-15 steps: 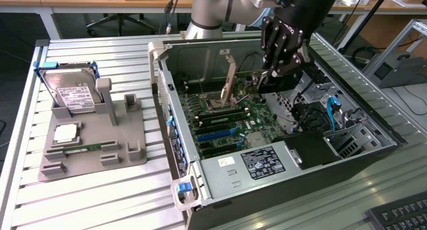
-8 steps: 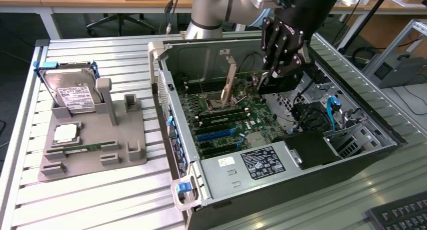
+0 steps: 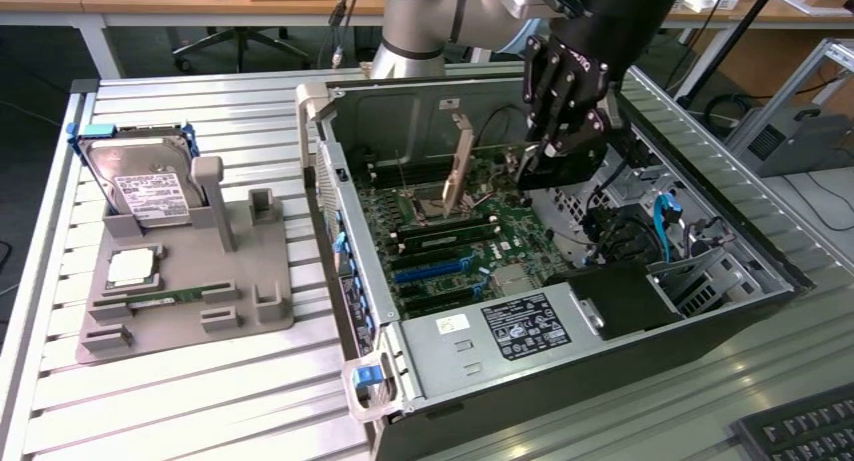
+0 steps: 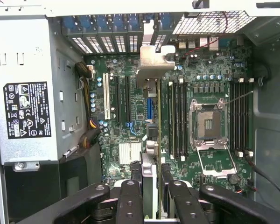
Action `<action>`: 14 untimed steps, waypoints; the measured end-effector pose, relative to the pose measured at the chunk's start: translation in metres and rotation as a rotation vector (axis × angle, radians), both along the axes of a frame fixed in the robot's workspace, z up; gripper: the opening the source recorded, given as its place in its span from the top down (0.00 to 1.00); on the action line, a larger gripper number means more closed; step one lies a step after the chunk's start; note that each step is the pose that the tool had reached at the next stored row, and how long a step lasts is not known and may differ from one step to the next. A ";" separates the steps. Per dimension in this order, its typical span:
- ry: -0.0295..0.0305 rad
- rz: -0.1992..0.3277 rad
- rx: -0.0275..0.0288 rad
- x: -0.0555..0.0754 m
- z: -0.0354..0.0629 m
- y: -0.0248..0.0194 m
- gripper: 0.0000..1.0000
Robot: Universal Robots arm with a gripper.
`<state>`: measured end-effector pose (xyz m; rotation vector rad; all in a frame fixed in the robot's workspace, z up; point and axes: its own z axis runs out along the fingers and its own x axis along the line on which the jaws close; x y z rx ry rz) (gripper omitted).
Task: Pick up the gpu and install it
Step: 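Insert the gpu into the slot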
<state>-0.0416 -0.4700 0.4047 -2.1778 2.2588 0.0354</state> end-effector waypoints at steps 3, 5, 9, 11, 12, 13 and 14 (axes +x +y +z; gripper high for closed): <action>0.0000 0.000 0.0000 0.000 -0.0001 -0.0007 0.73; 0.0000 0.000 0.0000 0.000 -0.0001 -0.0013 0.73; 0.0000 0.000 0.0000 0.000 -0.0002 -0.0022 0.73; 0.0000 0.000 0.0000 0.000 -0.0003 -0.0029 0.73; 0.0000 0.000 0.0000 0.000 -0.0003 -0.0033 0.73; 0.0000 0.000 0.0001 0.000 -0.0004 -0.0037 0.73; 0.0000 0.000 0.0000 0.000 -0.0004 -0.0041 0.73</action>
